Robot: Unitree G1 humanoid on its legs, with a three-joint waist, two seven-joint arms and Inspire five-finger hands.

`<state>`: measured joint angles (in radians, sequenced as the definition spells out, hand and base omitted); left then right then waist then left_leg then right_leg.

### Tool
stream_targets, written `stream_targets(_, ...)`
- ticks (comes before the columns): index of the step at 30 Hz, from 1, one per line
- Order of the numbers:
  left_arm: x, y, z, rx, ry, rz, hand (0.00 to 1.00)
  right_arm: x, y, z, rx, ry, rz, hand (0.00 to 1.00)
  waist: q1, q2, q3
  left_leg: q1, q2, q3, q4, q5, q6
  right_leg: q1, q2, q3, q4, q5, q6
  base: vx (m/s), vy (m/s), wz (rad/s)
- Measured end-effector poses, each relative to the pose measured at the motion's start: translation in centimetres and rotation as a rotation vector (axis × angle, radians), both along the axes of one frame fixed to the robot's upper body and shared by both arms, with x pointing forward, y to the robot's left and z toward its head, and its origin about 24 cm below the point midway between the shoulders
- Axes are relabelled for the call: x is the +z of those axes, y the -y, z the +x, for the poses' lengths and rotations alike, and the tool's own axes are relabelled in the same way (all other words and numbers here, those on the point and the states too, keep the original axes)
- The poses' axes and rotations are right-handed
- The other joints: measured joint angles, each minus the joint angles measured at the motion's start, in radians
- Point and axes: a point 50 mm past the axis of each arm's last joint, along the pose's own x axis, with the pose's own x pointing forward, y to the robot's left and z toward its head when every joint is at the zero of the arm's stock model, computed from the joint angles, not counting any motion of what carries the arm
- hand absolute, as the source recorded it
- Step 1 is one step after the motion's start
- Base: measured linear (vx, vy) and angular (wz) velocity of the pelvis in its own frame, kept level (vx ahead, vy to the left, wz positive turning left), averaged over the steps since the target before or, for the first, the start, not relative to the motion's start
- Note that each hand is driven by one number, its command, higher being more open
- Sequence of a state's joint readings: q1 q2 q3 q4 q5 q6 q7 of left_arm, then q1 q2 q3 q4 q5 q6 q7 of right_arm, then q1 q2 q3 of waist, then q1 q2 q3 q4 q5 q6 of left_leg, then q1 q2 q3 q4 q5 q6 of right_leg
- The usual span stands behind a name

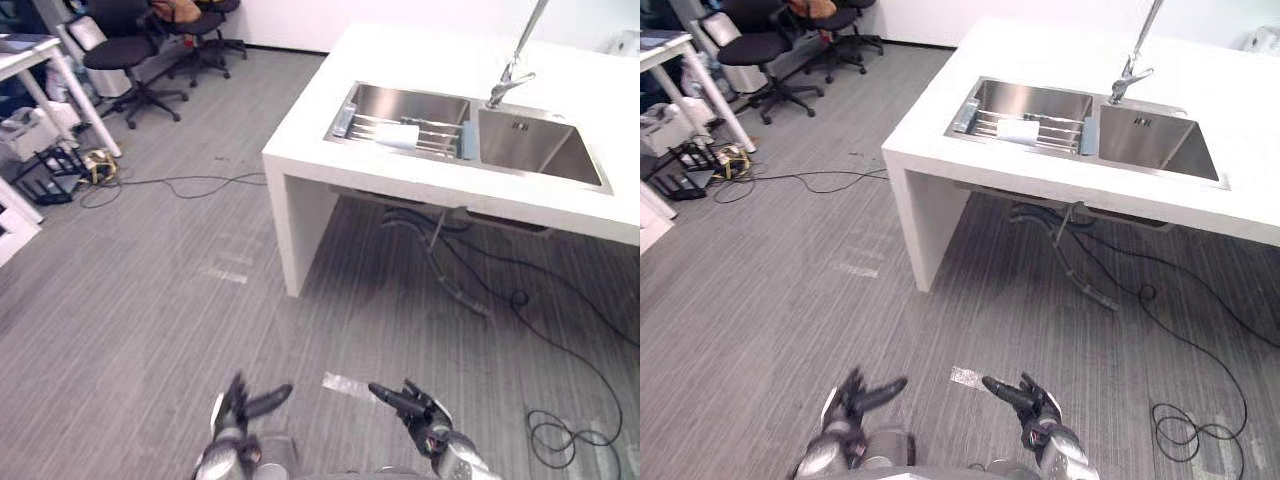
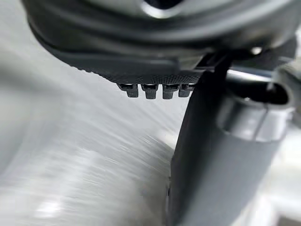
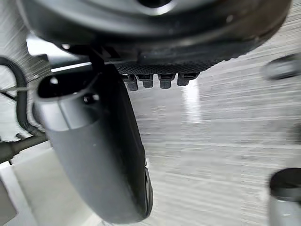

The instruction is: Walk over to the sink, pick up the cup, carry it to the dishwasher, place the cup inside the dishwasher, then close the dishwasher door

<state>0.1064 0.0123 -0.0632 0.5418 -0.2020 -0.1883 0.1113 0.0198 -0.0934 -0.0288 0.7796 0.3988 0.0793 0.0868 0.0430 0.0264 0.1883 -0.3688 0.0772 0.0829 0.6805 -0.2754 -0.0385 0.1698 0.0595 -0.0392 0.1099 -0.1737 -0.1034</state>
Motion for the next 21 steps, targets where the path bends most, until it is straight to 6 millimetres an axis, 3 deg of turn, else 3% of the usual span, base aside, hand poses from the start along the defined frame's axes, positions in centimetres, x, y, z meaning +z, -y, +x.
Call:
stream_targets(1, 1.2, 0.7, 1.1, -0.017, 0.069, 0.002, 1.00, 0.2, -0.2, 0.4, 0.012, 0.009, 0.000, 1.00, 0.004, -0.004, 0.005, -0.014, -0.022, 0.001, -0.110, 0.041, -0.009, 0.013, -0.013, 0.023, -0.003, -0.014, 0.011, 0.51, 0.167, -1.17)
stream_targets(2, 3.8, 2.1, 2.7, -0.028, 0.213, 0.008, 1.00, 0.4, -0.1, 0.6, 0.038, 0.019, -0.009, 1.00, 0.016, 0.007, 0.006, -0.015, -0.033, -0.021, -0.332, 0.145, -0.043, 0.044, -0.019, 0.084, -0.009, -0.062, 0.040, 0.54, 0.246, -1.26)
stream_targets(3, 6.4, 3.1, 4.0, -0.020, 0.350, -0.002, 1.00, 0.3, -0.2, 0.5, 0.067, 0.016, -0.018, 1.00, 0.022, 0.033, 0.016, 0.005, -0.015, -0.041, -0.354, 0.285, -0.072, 0.105, -0.005, 0.143, -0.022, -0.105, 0.048, 0.55, 0.278, -1.23)
stream_targets(4, 7.6, 3.3, 4.6, -0.021, 0.416, 0.012, 1.00, 0.1, -0.6, 0.3, 0.081, 0.003, -0.015, 1.00, 0.023, 0.024, 0.016, 0.013, -0.028, -0.041, -0.324, 0.304, -0.049, 0.125, -0.017, 0.177, -0.023, -0.122, 0.046, 0.67, 0.363, -0.93)
stream_targets(6, 13.5, 3.9, 6.2, -0.007, 0.714, 0.069, 1.00, -0.2, -1.4, -0.2, 0.142, -0.022, -0.026, 1.00, -0.011, 0.004, 0.005, -0.019, -0.067, -0.029, -0.218, 0.219, 0.066, 0.125, -0.054, 0.237, 0.013, -0.125, 0.055, 0.56, 0.273, -0.26)
stream_targets(8, 17.4, 3.9, 6.2, 0.000, 0.901, 0.092, 1.00, -0.9, -1.6, -1.3, 0.145, -0.084, -0.033, 1.00, -0.018, -0.001, 0.003, 0.027, -0.087, -0.007, -0.228, 0.192, 0.090, 0.095, -0.077, 0.241, 0.129, -0.108, 0.081, 0.62, 0.178, -0.08)
stream_targets(10, 19.9, 3.5, 5.7, 0.004, 1.033, 0.120, 1.00, -1.7, -2.1, -3.4, 0.115, -0.149, -0.026, 1.00, -0.017, -0.005, -0.017, 0.122, -0.101, 0.018, -0.283, 0.161, 0.101, 0.048, -0.081, 0.230, 0.315, -0.052, 0.166, 0.61, 0.129, -0.31)
stream_targets(11, 21.4, 3.0, 5.2, 0.011, 1.111, 0.152, 1.00, -1.8, -2.4, -3.5, 0.110, -0.159, -0.032, 1.00, -0.017, -0.015, -0.034, 0.185, -0.104, 0.036, -0.336, 0.151, 0.104, -0.029, -0.089, 0.195, 0.481, 0.020, 0.287, 0.42, 0.072, -0.33)
stream_targets(12, 22.2, 2.9, 5.1, 0.005, 1.152, 0.163, 1.00, -1.8, -2.6, -3.4, 0.107, -0.158, -0.031, 1.00, -0.018, -0.020, -0.037, 0.222, -0.105, 0.041, -0.368, 0.147, 0.106, -0.074, -0.098, 0.169, 0.574, 0.079, 0.352, 0.50, 0.066, -0.41)
stream_targets(13, 23.5, 2.9, 4.8, -0.001, 1.222, 0.170, 1.00, -1.8, -2.8, -3.5, 0.104, -0.152, -0.038, 1.00, -0.022, -0.035, -0.041, 0.297, -0.111, 0.051, -0.432, 0.143, 0.105, -0.175, -0.143, 0.105, 0.785, 0.102, 0.324, 0.46, 0.032, -0.37)
stream_targets(14, 23.9, 2.9, 4.8, 0.010, 1.251, 0.163, 1.00, -1.7, -3.0, -3.2, 0.120, -0.132, -0.048, 1.00, -0.031, -0.038, -0.044, 0.376, -0.113, 0.059, -0.480, 0.135, 0.105, -0.259, -0.194, 0.032, 0.927, 0.055, 0.244, 0.45, 0.016, -0.35)
stream_targets(15, 24.0, 2.9, 4.8, 0.016, 1.257, 0.170, 1.00, -1.6, -3.1, -3.0, 0.135, -0.120, -0.054, 1.00, -0.038, -0.037, -0.045, 0.416, -0.109, 0.060, -0.502, 0.132, 0.103, -0.297, -0.216, -0.002, 0.960, 0.028, 0.206, 0.48, -0.028, -0.28)
stream_targets(16, 24.2, 3.0, 4.8, 0.018, 1.270, 0.191, 1.00, -1.3, -3.6, -2.6, 0.152, -0.083, -0.059, 1.00, -0.058, -0.038, -0.050, 0.487, -0.087, 0.064, -0.537, 0.128, 0.096, -0.371, -0.251, -0.078, 0.937, -0.026, 0.168, 0.39, -0.053, -0.08)
stream_targets(18, 24.5, 3.0, 5.0, 0.012, 1.280, 0.202, 1.00, -1.0, -3.9, -2.2, 0.142, -0.049, -0.056, 1.00, -0.074, -0.035, -0.053, 0.526, -0.048, 0.063, -0.540, 0.114, 0.074, -0.420, -0.255, -0.126, 0.791, -0.052, 0.158, 0.35, -0.106, 0.10)
stream_targets(19, 24.9, 2.9, 5.2, 0.015, 1.289, 0.212, 1.00, -0.9, -4.0, -2.3, 0.135, -0.043, -0.051, 1.00, -0.087, -0.030, -0.066, 0.546, -0.016, 0.063, -0.539, 0.089, 0.033, -0.442, -0.248, -0.144, 0.598, -0.044, 0.158, 0.67, -0.414, 0.36)
stream_targets(20, 25.8, 2.7, 5.8, 0.017, 1.308, 0.236, 1.00, -1.2, -4.8, -3.4, 0.146, -0.054, -0.021, 1.00, -0.088, -0.087, -0.107, 0.584, -0.004, 0.058, -0.508, 0.000, -0.046, -0.450, -0.231, -0.041, 0.210, 0.251, 0.153, 0.77, -0.525, 0.25)
stream_targets(21, 25.2, 2.7, 5.8, 0.035, 1.268, 0.225, 1.00, -1.1, -4.4, -3.3, 0.158, -0.052, -0.037, 1.00, -0.084, -0.034, -0.120, 0.590, 0.052, 0.056, -0.475, -0.029, -0.065, -0.438, -0.185, -0.031, 0.236, 0.213, 0.184, 0.75, -0.540, 0.14)
